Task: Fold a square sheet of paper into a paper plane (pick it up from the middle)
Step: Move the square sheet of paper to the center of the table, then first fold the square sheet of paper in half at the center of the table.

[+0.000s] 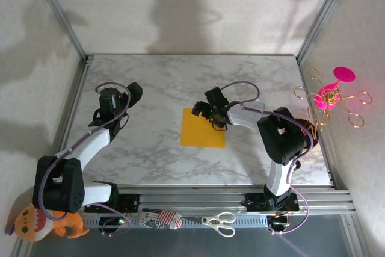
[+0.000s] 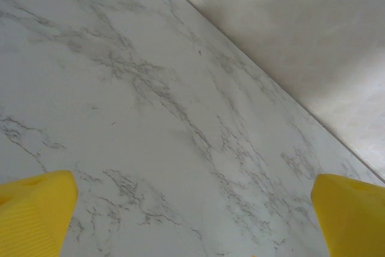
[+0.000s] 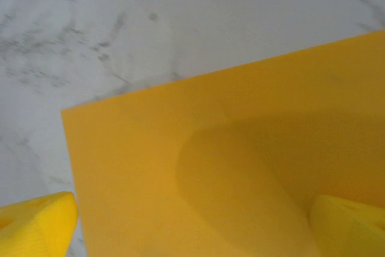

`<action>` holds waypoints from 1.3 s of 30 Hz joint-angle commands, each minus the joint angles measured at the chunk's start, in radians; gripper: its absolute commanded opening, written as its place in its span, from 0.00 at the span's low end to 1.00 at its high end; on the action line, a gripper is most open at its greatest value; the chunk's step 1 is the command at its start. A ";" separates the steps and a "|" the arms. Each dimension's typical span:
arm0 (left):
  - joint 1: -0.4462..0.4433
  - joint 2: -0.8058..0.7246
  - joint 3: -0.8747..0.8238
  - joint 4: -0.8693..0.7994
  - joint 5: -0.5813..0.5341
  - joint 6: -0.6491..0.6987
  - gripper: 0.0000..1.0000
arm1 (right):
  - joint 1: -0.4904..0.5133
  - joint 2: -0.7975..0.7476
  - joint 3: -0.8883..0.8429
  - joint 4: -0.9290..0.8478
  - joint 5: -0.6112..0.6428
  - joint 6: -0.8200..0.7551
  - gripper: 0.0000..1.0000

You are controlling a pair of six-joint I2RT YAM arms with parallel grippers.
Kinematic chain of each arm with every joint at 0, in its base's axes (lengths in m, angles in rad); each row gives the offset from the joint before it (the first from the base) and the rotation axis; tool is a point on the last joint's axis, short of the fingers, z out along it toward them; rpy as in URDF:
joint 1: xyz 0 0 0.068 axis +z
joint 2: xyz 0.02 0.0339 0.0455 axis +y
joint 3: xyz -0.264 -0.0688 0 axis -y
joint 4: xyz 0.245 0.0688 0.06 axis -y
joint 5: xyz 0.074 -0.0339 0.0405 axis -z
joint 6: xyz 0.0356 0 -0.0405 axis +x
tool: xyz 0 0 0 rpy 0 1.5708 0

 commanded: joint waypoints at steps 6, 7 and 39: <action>0.006 0.024 0.076 -0.116 0.056 0.002 0.99 | 0.071 0.192 0.193 -0.010 -0.013 0.213 0.99; 0.006 0.030 0.083 -0.140 0.062 0.005 0.99 | 0.070 0.200 0.203 -0.005 -0.012 0.248 0.99; -0.523 0.710 0.747 -0.798 -0.076 0.298 0.95 | -0.148 -0.372 -0.184 0.234 0.276 -0.163 0.99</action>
